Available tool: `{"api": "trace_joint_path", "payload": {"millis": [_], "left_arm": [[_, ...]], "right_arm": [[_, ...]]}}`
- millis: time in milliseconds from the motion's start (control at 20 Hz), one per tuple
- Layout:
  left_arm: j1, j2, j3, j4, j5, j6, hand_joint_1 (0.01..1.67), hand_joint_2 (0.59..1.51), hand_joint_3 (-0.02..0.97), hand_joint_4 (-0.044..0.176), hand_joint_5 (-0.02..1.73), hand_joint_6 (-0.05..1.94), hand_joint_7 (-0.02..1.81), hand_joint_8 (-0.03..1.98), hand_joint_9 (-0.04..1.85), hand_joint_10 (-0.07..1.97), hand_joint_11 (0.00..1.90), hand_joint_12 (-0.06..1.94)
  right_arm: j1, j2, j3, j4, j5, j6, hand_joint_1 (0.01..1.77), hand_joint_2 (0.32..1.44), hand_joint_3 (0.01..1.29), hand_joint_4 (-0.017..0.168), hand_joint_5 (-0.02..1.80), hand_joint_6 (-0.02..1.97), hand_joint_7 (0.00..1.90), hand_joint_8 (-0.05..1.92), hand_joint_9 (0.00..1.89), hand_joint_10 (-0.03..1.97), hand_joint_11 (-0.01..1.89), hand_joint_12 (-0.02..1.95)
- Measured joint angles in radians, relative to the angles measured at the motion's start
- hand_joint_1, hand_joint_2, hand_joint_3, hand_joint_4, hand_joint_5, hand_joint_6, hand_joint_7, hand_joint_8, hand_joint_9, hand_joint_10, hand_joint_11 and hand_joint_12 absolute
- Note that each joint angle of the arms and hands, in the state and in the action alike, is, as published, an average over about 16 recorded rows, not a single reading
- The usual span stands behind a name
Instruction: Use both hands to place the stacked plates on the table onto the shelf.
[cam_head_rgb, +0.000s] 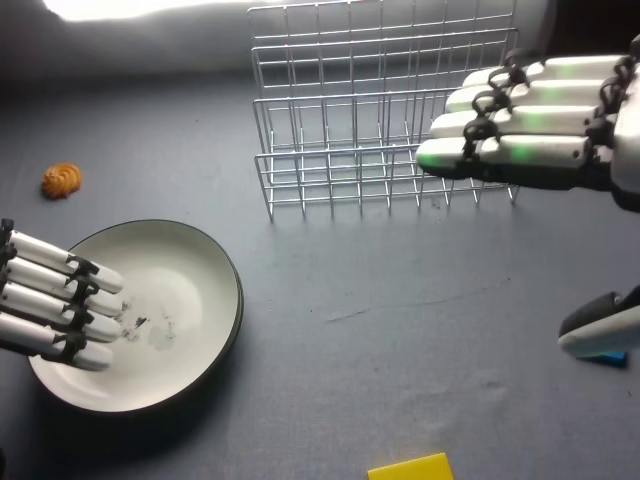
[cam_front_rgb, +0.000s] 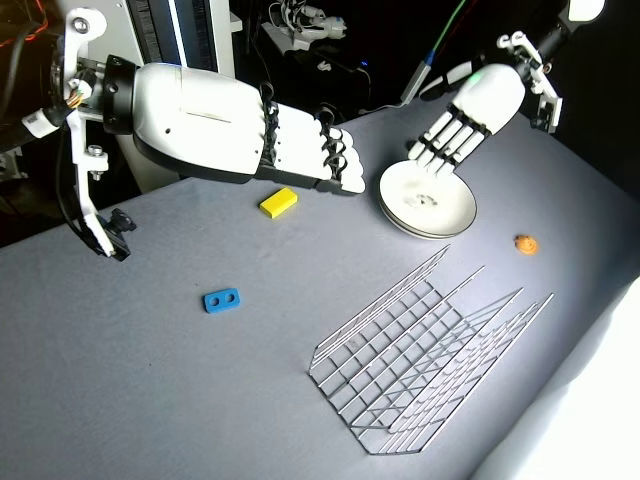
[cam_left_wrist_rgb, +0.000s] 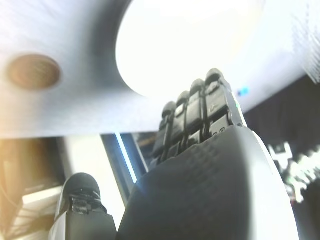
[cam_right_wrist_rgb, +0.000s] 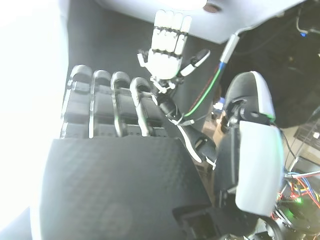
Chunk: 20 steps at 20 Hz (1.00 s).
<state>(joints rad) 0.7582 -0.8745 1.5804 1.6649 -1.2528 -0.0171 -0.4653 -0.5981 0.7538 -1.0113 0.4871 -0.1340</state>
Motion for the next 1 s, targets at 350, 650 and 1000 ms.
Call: {"api": "trace_joint_path", "payload": {"millis": [350, 650, 1000], "left_arm": [[0.071, -0.046, 0.076, -0.025, 0.036, 0.022, 0.02, 1.034, 0.022, 0.003, 0.02, -0.01, 0.01, -0.01, 0.02, 0.01, 0.02, -0.01], [0.097, -0.065, 0.112, -0.023, 0.047, 0.033, 0.02, 1.032, 0.022, 0.002, 0.02, -0.01, 0.01, -0.01, 0.02, 0.01, 0.02, -0.01], [0.126, -0.084, 0.136, -0.025, 0.049, 0.05, 0.02, 1.028, 0.021, 0.001, 0.01, -0.01, 0.01, -0.01, 0.02, 0.0, 0.02, -0.01]], "right_arm": [[0.0, -0.02, 0.006, -0.027, -0.017, 0.015, 0.4, 1.01, 0.02, 0.006, 0.02, 0.02, 0.02, 0.01, 0.01, 0.01, 0.02, 0.07], [0.0, -0.03, 0.005, -0.029, -0.022, -0.004, 0.4, 0.99, 0.02, 0.007, 0.02, 0.02, 0.02, 0.01, 0.02, 0.01, 0.02, 0.11], [-0.005, -0.033, 0.002, -0.028, -0.023, -0.038, 0.42, 0.97, 0.02, 0.008, 0.03, 0.02, 0.02, 0.01, 0.02, 0.01, 0.02, 0.16]]}}
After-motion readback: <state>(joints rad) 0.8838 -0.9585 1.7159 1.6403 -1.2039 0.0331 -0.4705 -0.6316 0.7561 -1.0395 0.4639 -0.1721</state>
